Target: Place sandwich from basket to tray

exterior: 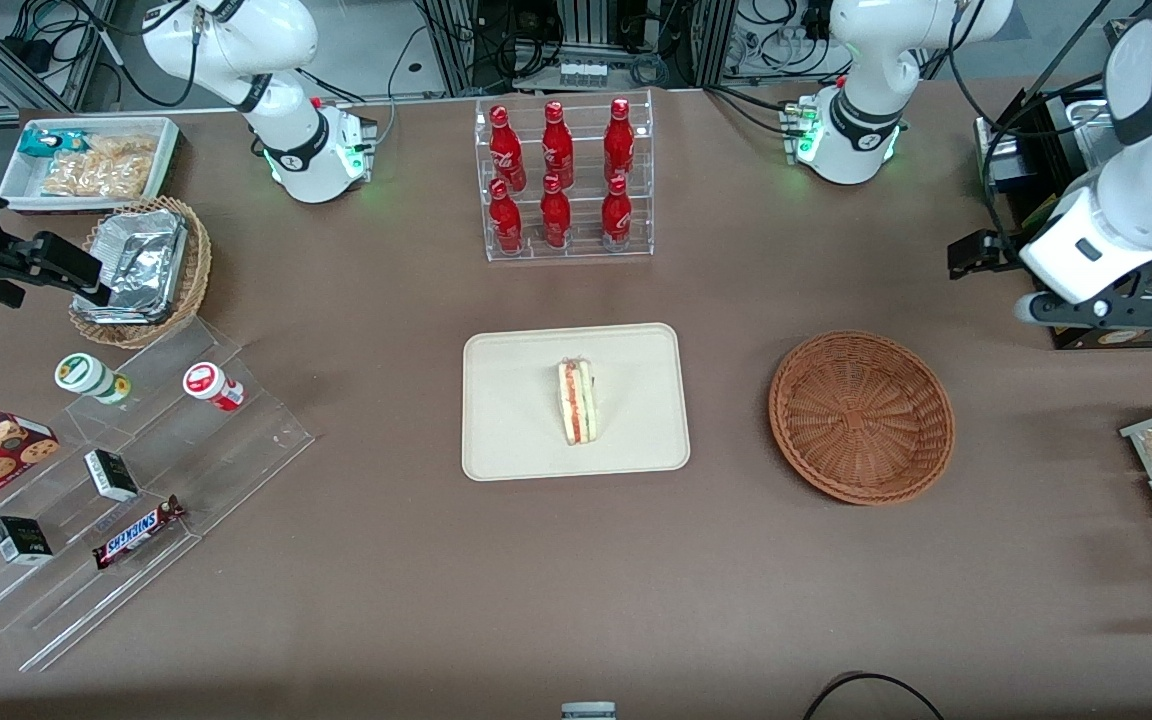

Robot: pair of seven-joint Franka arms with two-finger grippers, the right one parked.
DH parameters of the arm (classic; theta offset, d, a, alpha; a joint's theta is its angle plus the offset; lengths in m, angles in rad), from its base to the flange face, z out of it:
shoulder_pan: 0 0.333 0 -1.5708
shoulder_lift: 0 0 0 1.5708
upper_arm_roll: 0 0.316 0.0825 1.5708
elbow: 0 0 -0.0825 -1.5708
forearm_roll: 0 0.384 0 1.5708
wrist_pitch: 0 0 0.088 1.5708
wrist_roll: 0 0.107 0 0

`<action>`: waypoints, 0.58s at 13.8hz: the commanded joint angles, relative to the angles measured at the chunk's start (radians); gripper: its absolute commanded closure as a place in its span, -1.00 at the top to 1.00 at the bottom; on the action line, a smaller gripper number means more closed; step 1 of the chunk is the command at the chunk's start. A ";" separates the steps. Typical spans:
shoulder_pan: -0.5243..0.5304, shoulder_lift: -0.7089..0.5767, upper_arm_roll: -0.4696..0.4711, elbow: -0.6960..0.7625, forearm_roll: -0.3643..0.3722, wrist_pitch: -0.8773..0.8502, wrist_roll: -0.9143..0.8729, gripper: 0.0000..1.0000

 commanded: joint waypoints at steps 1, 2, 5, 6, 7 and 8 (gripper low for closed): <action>0.059 -0.037 -0.055 0.009 0.025 -0.023 0.021 1.00; 0.071 -0.042 -0.063 0.009 0.031 -0.022 0.021 1.00; 0.083 -0.042 -0.072 0.007 0.019 0.016 0.016 1.00; 0.083 -0.039 -0.072 0.006 0.018 0.041 0.016 1.00; 0.059 -0.028 -0.051 0.010 0.016 0.055 0.005 1.00; -0.014 -0.029 0.012 0.010 0.014 0.061 0.002 1.00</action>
